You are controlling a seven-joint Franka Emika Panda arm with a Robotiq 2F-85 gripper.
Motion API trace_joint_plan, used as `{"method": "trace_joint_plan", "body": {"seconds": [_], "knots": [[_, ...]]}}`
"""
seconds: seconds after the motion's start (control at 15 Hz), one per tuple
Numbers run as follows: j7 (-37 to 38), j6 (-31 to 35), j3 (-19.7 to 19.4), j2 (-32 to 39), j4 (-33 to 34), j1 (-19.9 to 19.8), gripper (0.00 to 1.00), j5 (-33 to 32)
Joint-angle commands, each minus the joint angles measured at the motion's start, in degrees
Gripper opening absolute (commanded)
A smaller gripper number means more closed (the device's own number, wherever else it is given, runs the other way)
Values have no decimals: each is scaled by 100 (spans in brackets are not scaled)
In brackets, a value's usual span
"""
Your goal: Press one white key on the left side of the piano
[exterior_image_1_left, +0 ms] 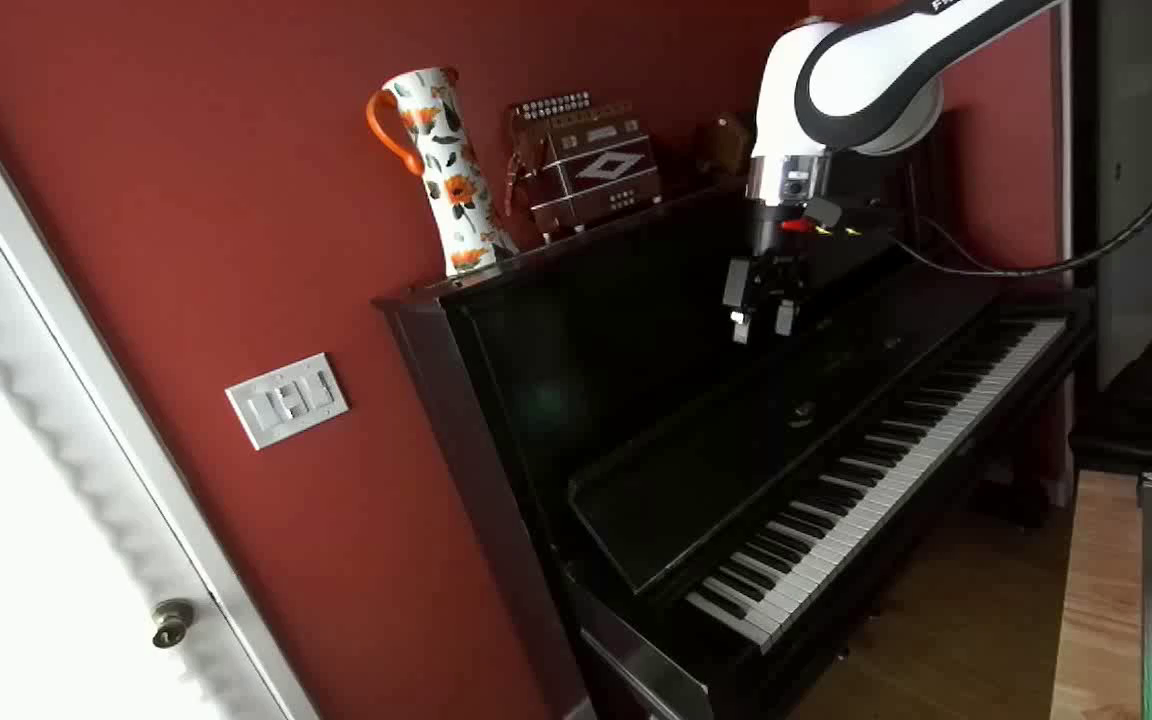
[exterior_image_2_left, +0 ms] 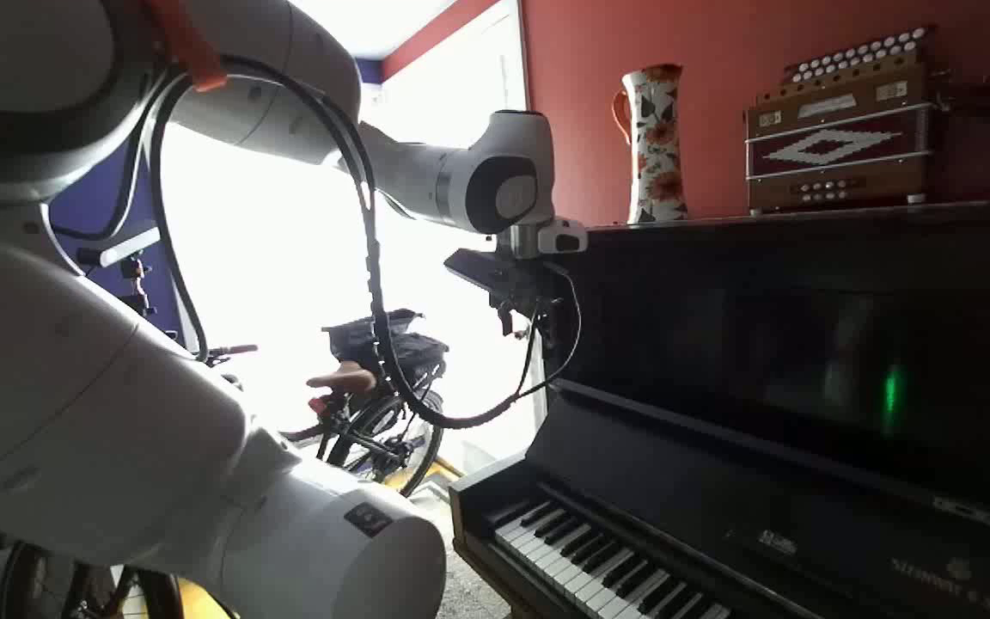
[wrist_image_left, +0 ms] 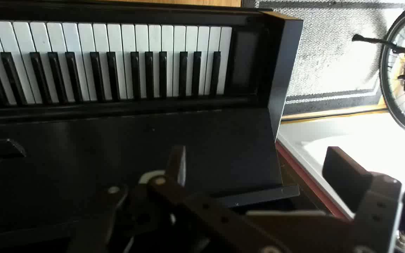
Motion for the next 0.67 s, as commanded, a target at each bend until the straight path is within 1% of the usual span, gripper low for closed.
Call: {"method": "trace_joint_plan", "body": {"seconds": [0.0,0.33,0.4,0.6], "knots": [[-22,-17,34,1,10,-44,100,25],[-22,-17,34,1,10,-44,100,25],[95,140,132,209,-58,-191,100,-183],[-51,492,176,714,-390,-204,100,-272]]}}
